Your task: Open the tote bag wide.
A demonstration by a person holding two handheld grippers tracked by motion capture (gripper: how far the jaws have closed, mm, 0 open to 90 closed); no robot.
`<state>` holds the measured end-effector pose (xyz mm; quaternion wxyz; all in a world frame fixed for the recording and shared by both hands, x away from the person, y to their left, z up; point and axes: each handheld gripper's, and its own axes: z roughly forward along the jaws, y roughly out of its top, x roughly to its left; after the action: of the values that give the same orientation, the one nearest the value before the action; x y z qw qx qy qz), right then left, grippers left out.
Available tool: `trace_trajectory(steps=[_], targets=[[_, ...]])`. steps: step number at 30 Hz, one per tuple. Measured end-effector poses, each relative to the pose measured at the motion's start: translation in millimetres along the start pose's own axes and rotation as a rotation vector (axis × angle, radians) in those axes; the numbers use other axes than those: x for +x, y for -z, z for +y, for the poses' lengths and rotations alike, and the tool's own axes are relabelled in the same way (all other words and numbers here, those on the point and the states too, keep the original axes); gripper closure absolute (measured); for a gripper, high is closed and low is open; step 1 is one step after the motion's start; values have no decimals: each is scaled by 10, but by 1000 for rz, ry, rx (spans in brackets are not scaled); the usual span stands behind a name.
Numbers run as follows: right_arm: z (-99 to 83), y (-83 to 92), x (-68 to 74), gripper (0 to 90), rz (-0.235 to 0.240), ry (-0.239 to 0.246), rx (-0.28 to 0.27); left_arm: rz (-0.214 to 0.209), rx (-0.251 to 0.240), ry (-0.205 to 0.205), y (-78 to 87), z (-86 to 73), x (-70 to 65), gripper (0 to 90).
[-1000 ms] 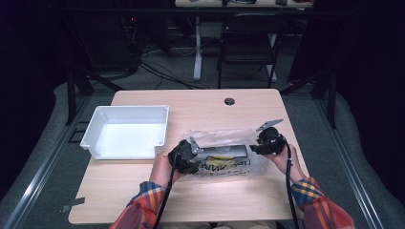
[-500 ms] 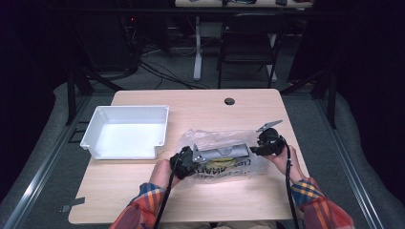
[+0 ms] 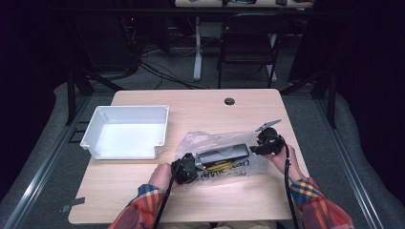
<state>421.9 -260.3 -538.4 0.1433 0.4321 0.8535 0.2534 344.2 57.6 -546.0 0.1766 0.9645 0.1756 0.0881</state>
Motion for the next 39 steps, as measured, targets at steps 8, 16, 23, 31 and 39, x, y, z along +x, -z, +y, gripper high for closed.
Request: trace_trajectory(steps=[8,16,23,31,39], targets=[[25,11,13,536,5,7,-13,-26,-29,50,191,33,65,549],[31,70,0,535,14,1,-32,4,-135,101,426,61,246,434],[31,75,2,543,6,1,-36,89,-97,255,296,25,474,610],[28,41,-2,548,-6,-2,-17,189,2,343,37,81,571,745],[21,38,-16,546,-19,-1,-13,243,36,339,-109,136,597,768]])
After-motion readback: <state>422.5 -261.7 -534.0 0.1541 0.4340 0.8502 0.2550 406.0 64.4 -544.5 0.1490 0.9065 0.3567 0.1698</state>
